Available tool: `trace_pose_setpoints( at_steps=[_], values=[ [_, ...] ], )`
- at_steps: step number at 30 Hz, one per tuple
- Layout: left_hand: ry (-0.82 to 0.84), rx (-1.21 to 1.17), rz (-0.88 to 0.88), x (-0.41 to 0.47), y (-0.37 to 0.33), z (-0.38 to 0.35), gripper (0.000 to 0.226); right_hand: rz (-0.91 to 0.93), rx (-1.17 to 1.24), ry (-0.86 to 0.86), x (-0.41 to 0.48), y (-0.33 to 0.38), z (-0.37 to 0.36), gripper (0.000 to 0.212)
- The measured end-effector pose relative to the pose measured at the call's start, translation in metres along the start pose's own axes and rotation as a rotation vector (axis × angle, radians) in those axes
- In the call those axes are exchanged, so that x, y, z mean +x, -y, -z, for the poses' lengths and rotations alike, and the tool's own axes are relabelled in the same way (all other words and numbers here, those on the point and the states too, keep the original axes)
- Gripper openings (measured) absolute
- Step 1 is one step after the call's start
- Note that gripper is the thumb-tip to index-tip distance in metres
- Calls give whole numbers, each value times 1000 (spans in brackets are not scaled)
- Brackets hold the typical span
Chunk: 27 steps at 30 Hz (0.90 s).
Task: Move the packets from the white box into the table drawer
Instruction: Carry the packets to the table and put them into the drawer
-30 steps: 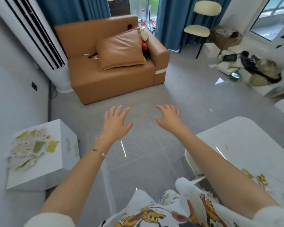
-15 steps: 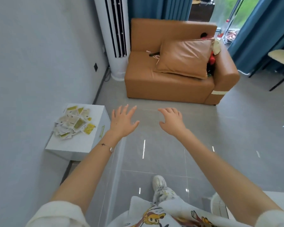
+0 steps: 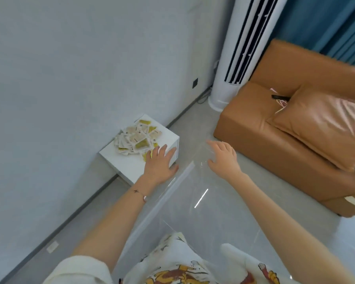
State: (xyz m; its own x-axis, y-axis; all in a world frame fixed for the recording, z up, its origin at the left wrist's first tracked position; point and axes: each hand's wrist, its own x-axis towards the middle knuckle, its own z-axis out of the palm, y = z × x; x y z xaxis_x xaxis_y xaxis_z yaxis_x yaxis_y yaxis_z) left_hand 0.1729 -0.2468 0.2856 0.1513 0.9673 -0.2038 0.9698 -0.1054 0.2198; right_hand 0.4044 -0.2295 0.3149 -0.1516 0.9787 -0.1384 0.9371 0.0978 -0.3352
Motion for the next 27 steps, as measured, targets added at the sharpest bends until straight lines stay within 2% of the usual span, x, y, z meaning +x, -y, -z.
trace_pose_setpoints(
  at_steps=[7, 17, 22, 25, 27],
  values=[
    [66, -47, 241, 64, 83, -22, 75, 178, -25, 112, 126, 48, -39, 63],
    [125, -365, 570, 177, 186, -57, 69, 126, -33, 360, 285, 59, -100, 63],
    [174, -542, 734, 217, 210, -108, 75, 79, 17, 535, 358, 55, -168, 63],
    [197, -603, 831, 242, 220, -162, 97, 66, 41, 653, 402, 43, -237, 63],
    [199, -669, 933, 261, 228, -206, 90, 88, 8, 678, 434, 36, -281, 63]
  ],
)
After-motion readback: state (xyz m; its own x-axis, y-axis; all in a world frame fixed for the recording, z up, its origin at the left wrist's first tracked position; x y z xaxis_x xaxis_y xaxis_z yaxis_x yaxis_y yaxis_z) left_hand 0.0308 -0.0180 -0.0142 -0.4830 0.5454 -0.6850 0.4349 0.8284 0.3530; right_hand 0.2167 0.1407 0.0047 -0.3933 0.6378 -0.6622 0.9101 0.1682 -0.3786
